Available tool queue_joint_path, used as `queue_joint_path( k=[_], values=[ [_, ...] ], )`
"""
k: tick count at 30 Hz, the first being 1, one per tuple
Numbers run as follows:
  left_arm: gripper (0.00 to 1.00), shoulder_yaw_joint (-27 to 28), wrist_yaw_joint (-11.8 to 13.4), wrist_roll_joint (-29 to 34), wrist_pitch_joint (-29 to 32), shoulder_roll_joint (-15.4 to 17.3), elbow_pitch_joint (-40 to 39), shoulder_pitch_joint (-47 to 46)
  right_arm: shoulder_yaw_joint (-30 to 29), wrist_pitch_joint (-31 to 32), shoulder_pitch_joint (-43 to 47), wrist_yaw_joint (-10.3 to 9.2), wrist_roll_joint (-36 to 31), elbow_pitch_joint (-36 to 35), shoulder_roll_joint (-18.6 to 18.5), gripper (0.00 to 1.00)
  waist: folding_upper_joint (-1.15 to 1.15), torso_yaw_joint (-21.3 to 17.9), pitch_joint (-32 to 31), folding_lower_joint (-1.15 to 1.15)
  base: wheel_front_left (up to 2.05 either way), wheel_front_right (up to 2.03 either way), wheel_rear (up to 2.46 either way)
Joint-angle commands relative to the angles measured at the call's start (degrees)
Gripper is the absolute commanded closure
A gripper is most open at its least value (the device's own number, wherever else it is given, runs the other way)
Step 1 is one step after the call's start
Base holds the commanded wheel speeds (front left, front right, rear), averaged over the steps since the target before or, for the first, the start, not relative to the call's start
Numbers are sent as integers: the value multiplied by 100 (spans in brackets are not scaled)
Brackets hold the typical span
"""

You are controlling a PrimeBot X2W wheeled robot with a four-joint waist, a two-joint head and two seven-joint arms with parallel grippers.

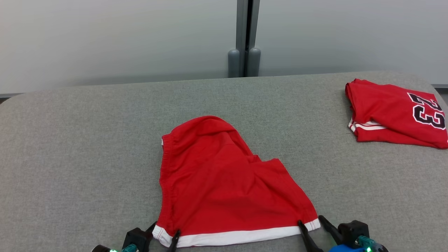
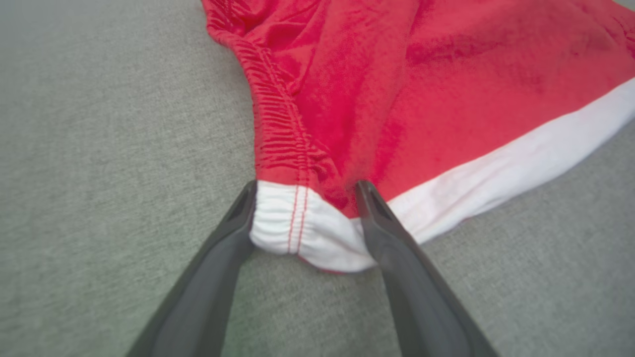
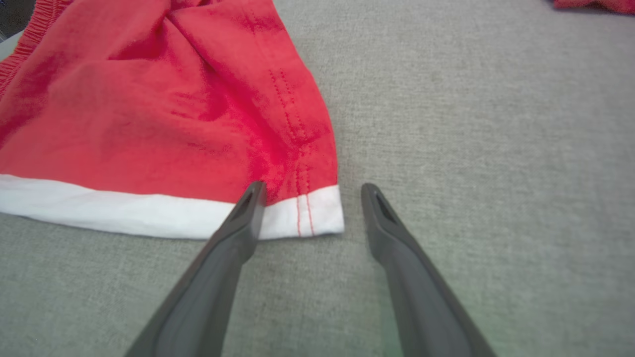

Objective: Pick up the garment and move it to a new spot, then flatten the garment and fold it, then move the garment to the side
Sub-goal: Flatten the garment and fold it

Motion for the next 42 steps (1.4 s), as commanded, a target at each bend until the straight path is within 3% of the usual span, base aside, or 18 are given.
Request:
queue_joint_path(
  k=[1, 3, 4, 5, 6, 7, 8, 13, 24, 31, 37, 42],
  values=[
    [0, -81, -5, -112, 39, -11, 61, -97, 81, -38, -139, 1, 78, 104, 29, 0, 0, 0, 10, 0, 0, 0, 0],
    [0, -185, -6, -206, 57, -2, 122, -94, 215, -52, -189, 1, 220, 274, 64, 0, 0, 9, 16, 0, 0, 0, 0],
    [6, -238, -6, -282, 82, -9, 155, -91, 275, -50, -217, 1, 333, 333, 88, 0, 0, 15, 17, 0, 0, 0, 0],
    [36, -312, -6, -350, 106, -23, 178, -84, 348, -52, -257, 2, 442, 382, 108, 0, 0, 21, 16, 0, 0, 0, 0],
    [62, -365, -7, -413, 99, -34, 182, -95, 431, -60, -291, 2, 518, 423, 121, 33, 0, 31, 18, 0, 0, 0, 0],
    [90, -420, -7, -484, 116, -42, 184, -98, 507, -65, -319, 2, 572, 466, 120, 75, 0, 38, 20, 0, 0, 0, 0],
    [100, -475, -7, -531, 133, -35, 184, -108, 593, -73, -349, 2, 627, 509, 117, 100, 0, 45, 23, 0, 0, 0, 0],
    [100, -539, -7, -794, -99, 16, -20, -231, 830, -111, -572, 1, 825, 365, 9, 100, 0, 65, 23, 0, 0, 0, 0],
    [100, 129, 12, -1313, -369, 145, -1149, -1039, 655, -116, -1225, 1, 1019, -975, -226, 100, 0, 98, 243, 0, 0, 0, 0],
    [100, 441, 2, -1501, 124, 209, -1386, -2913, 673, -117, -3182, 1, 1072, -834, -402, 100, 0, 168, 933, 0, 0, 0, 0],
    [100, 430, -4, -1812, 573, 175, -1034, -5163, 534, -52, -5484, 1, 1350, -117, -316, 100, 0, 172, 1643, 0, 0, 0, 0],
    [100, 344, -5, -2035, 573, 68, -538, -6811, 224, -31, -7111, 2, 1915, 500, -202, 100, 0, 120, 2029, 0, 0, 0, 0]
  ],
)
